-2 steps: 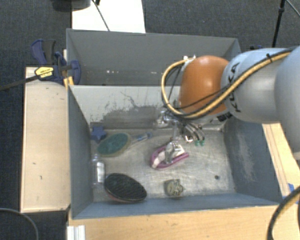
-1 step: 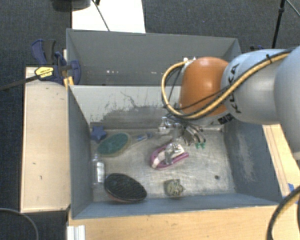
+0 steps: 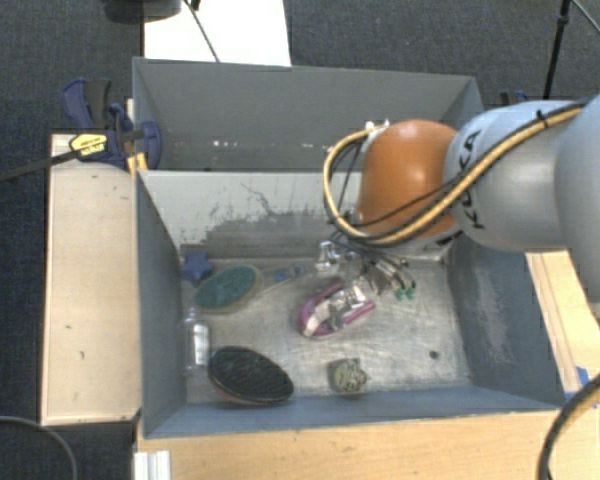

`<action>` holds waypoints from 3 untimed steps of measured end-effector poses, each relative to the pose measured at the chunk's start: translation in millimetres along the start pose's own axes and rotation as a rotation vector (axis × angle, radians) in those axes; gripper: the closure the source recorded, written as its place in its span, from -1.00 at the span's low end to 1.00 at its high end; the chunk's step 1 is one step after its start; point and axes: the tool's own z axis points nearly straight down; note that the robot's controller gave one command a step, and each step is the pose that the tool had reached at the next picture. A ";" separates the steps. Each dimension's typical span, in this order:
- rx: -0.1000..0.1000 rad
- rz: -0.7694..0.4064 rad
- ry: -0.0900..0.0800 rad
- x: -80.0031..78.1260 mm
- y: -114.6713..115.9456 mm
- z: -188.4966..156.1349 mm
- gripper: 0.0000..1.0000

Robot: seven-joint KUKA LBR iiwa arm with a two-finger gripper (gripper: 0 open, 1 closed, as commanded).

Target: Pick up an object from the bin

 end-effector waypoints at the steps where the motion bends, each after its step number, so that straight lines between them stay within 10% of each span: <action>1: 0.005 -0.478 -0.010 11.0 29.0 -88.1 1.00; 2: 0.004 -0.473 -0.006 11.9 28.7 -86.3 -1.00; 3: 0.003 -0.405 -0.011 -1.4 9.8 21.3 -1.00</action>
Offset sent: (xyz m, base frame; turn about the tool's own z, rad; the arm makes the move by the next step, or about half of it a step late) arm -0.0199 0.0235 0.0858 -0.4779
